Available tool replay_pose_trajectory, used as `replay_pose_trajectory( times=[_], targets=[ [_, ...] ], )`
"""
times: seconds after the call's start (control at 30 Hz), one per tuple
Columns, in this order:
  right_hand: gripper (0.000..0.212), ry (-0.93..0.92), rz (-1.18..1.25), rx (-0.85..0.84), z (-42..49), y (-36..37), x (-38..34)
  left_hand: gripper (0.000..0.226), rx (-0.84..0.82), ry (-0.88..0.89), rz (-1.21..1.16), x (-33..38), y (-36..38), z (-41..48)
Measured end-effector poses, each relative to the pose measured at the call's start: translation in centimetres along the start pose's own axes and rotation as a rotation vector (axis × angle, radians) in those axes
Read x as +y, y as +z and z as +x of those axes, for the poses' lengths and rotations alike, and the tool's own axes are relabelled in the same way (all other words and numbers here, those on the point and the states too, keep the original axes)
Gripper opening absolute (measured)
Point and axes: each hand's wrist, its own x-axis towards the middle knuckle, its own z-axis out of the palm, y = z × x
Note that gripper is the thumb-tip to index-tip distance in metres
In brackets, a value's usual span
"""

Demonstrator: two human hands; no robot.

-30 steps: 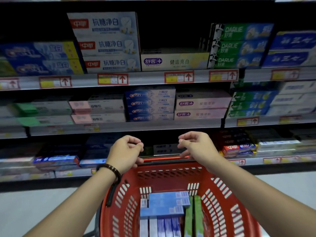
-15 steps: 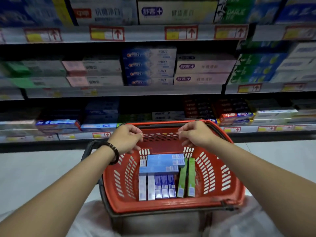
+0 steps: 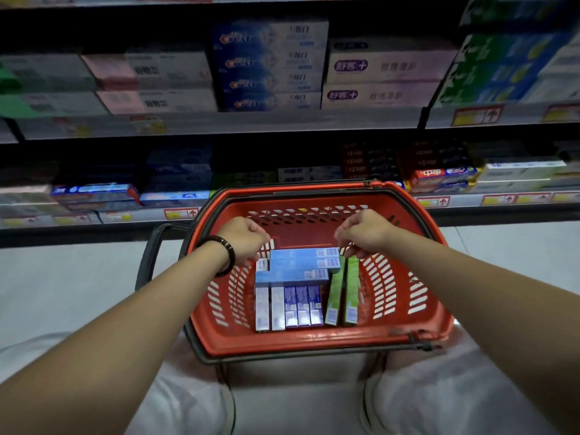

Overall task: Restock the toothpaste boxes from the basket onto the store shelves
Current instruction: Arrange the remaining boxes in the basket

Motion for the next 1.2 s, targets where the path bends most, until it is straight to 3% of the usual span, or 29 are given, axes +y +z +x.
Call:
replay_pose_trajectory(
  times=[0.13,0.3,0.4,0.67,0.77,0.9,1.0,1.1,1.2],
  targets=[
    [0.01,0.065,0.052,-0.025,0.3,1.9,1.0,0.008,-0.021,-0.067,-0.099,-1.1,1.6,1.3],
    [0.01,0.149,0.134,-0.03,1.1,4.5,3.4,0.006,0.154,-0.029,-0.063,-3.9,3.2,3.2],
    [0.01,0.192,0.182,-0.018,1.8,5.2,4.9,0.001,0.166,-0.075,-0.124,-5.2,4.0,4.2],
    [0.004,0.348,0.293,0.034,3.8,7.3,7.4,0.026,0.133,-0.257,-0.298,-8.2,7.0,6.5],
    [0.012,0.386,0.322,0.052,4.8,8.2,8.0,0.047,0.107,-0.283,-0.26,-8.7,8.1,7.3],
    [0.017,0.403,0.369,0.059,5.3,9.0,8.6,0.054,0.102,-0.349,-0.274,-10.1,8.6,8.2],
    [0.012,0.415,0.418,0.01,4.8,9.5,8.3,0.052,0.058,-0.397,-0.313,-10.8,8.7,8.4],
    [0.017,0.421,0.45,-0.021,5.0,9.8,8.4,0.033,0.032,-0.431,-0.299,-11.6,9.0,8.5],
    [0.021,0.433,0.452,-0.027,5.4,10.0,8.5,0.036,0.002,-0.464,-0.289,-12.2,9.3,8.7]
  ],
)
